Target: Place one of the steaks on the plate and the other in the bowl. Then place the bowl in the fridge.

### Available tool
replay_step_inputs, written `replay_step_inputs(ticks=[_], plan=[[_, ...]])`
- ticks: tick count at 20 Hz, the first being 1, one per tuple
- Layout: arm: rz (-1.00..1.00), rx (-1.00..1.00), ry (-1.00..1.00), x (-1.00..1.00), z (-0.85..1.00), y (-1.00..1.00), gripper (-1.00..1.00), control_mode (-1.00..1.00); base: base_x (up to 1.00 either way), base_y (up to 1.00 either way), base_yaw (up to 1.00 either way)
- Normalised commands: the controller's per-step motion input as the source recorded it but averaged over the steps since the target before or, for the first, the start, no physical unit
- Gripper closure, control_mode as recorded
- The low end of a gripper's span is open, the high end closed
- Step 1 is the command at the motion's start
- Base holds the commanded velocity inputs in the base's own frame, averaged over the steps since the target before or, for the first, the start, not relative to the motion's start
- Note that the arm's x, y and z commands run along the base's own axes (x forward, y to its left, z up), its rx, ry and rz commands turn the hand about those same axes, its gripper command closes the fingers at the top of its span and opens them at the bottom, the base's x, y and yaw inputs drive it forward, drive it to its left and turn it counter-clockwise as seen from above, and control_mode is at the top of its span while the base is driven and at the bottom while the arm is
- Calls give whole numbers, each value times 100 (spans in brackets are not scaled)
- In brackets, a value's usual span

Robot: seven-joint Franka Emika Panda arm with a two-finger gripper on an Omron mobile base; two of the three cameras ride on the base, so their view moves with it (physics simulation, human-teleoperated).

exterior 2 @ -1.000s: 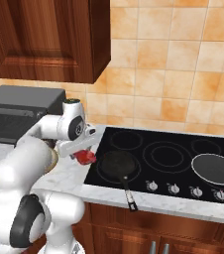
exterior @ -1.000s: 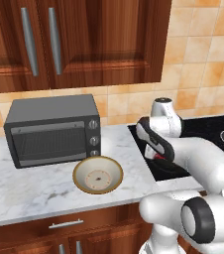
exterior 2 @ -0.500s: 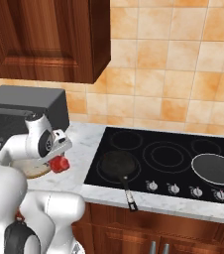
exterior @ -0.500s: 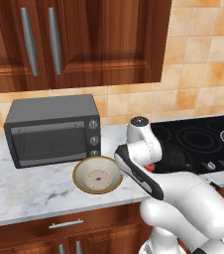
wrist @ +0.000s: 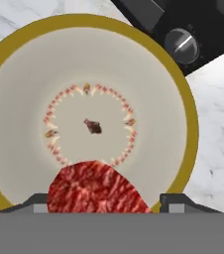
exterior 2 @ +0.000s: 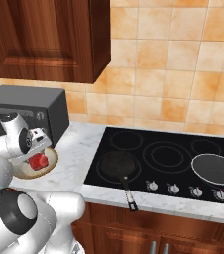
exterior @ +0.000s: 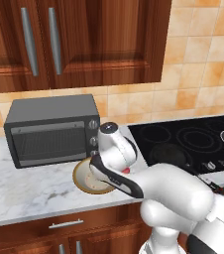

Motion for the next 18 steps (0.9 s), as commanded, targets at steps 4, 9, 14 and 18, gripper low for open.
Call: replay_step_inputs(ticks=[4, 9, 14, 18], plan=[[0, 0, 0, 29, -27, 52, 100, -100, 0, 0, 0], [6, 0, -2, 30, -37, 12, 100, -100, 0, 0, 0], [6, 0, -3, 26, -19, 16, 100, -100, 0, 0, 0], [6, 0, -1, 14, -14, 26, -100, -100, 0, 0, 0]])
